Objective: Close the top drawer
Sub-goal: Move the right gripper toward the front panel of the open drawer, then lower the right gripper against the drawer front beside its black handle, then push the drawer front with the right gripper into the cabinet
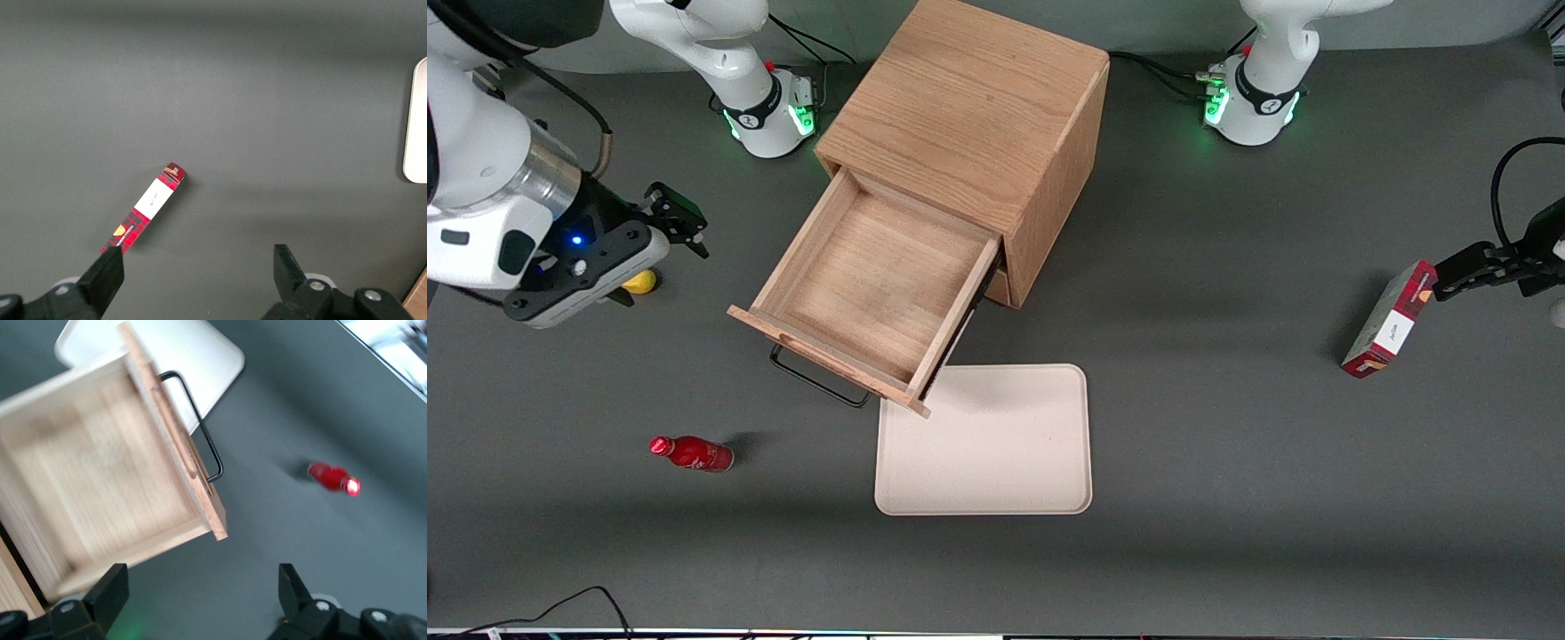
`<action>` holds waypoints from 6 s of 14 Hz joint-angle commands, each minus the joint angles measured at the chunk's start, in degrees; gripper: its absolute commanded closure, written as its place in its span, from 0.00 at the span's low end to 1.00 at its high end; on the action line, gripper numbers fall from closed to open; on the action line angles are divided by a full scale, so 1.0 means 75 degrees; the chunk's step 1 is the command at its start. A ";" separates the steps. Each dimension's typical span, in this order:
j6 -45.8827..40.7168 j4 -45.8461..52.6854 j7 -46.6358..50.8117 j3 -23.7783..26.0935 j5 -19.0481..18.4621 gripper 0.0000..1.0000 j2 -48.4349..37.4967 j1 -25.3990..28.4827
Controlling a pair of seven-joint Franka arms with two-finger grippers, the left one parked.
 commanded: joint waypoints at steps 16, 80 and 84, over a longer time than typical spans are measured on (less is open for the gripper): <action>-0.0522 0.0841 -0.2570 -0.0695 0.1138 0.00 0.1700 -0.0045; 0.4177 -0.6411 0.0254 0.0805 0.3271 0.00 -0.1015 0.0142; 0.4330 -0.6704 0.1179 0.1297 0.3365 0.00 -0.1285 0.0096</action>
